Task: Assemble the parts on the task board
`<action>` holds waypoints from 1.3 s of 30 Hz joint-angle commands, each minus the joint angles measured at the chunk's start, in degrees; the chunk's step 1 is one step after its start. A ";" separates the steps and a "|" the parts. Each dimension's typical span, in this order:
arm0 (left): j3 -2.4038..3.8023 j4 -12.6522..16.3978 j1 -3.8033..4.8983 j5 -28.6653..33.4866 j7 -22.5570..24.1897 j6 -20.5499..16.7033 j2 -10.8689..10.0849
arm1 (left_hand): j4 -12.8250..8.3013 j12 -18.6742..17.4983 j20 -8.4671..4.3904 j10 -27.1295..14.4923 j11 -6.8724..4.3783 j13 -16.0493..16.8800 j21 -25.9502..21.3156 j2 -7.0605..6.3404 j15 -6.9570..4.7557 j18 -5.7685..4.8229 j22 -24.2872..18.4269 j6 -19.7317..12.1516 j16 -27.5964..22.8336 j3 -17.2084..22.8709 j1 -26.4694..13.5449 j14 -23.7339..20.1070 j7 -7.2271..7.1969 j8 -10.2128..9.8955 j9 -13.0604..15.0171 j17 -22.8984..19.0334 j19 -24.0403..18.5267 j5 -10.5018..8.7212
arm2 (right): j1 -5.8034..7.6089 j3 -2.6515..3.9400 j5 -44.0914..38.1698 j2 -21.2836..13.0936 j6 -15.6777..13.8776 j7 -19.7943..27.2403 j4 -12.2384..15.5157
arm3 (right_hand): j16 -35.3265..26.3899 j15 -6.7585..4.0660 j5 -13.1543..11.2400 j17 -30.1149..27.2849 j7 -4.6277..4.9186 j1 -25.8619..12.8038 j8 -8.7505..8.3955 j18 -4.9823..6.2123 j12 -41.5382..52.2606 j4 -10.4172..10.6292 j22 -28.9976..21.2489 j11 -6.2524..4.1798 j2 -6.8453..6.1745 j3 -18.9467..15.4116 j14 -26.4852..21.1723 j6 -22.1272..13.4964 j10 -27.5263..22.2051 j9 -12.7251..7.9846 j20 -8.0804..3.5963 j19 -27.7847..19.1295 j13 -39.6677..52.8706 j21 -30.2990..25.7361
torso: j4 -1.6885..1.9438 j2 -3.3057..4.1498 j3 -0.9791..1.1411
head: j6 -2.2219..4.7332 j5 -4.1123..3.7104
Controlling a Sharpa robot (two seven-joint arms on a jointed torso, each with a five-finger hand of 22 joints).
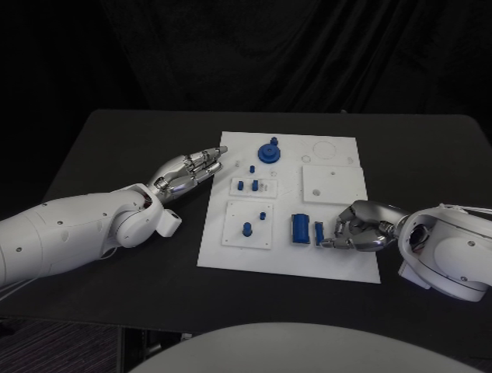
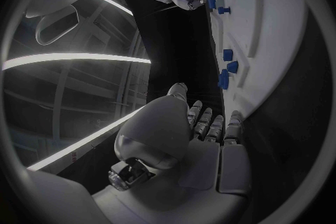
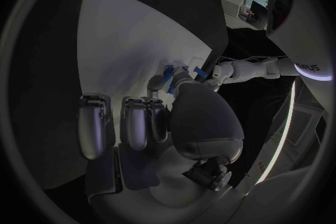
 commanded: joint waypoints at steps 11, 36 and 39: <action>0.03 0.02 -0.21 -0.02 2.35 0.89 0.17 | -0.06 0.12 0.36 -0.35 -0.02 0.02 0.17 -0.03 0.52 0.31 -0.08 -0.24 -0.21 0.30 0.72 -0.02 -0.19 -0.31 -0.05 -0.07 0.07 0.43 | -0.25 0.01 -0.39 1.14 0.23 -1.68 -1.01 | 0.09 -0.59 -0.11 12.01 0.02 2.85 0.93 0.13 0.15 -1.43 13.73 -0.41 3.20 1.23 5.34 0.66 5.95 1.09 -0.72 3.90 15.09 0.11 | 0.04 0.06 0.02 | 0.01 0.02; 0.03 0.18 -0.29 -0.02 2.50 0.77 -0.09 | -0.14 0.15 0.37 -0.35 0.09 0.03 0.17 -0.02 0.54 0.29 -0.09 -0.23 -0.21 0.42 0.83 -0.02 -0.27 -0.31 -0.05 -0.07 0.06 0.54 | -0.47 0.02 -0.39 1.29 0.05 -0.56 -0.79 | 0.13 -0.63 -0.30 12.13 0.02 3.09 1.54 0.12 0.15 -2.46 13.74 -0.45 1.75 -0.94 5.36 1.98 5.95 2.12 -0.84 3.90 15.09 0.14 | -0.05 0.06 -0.02 | 0.01 0.08; 0.03 0.26 -0.30 -0.02 2.74 0.60 -0.22 | -0.14 0.15 0.37 -0.35 0.09 0.03 0.17 -0.02 0.54 0.29 -0.09 -0.23 -0.21 0.42 0.83 -0.02 -0.27 -0.31 -0.05 -0.07 0.06 0.54 | -0.48 0.02 -0.39 0.84 -1.34 1.07 -0.52 | 0.27 -0.49 -0.32 12.49 -0.10 1.36 2.12 -0.03 0.15 -1.23 13.94 -0.58 0.69 -2.45 5.43 2.71 5.95 2.53 -0.73 4.19 15.09 0.69 | -0.02 0.03 -0.01 | 0.01 0.13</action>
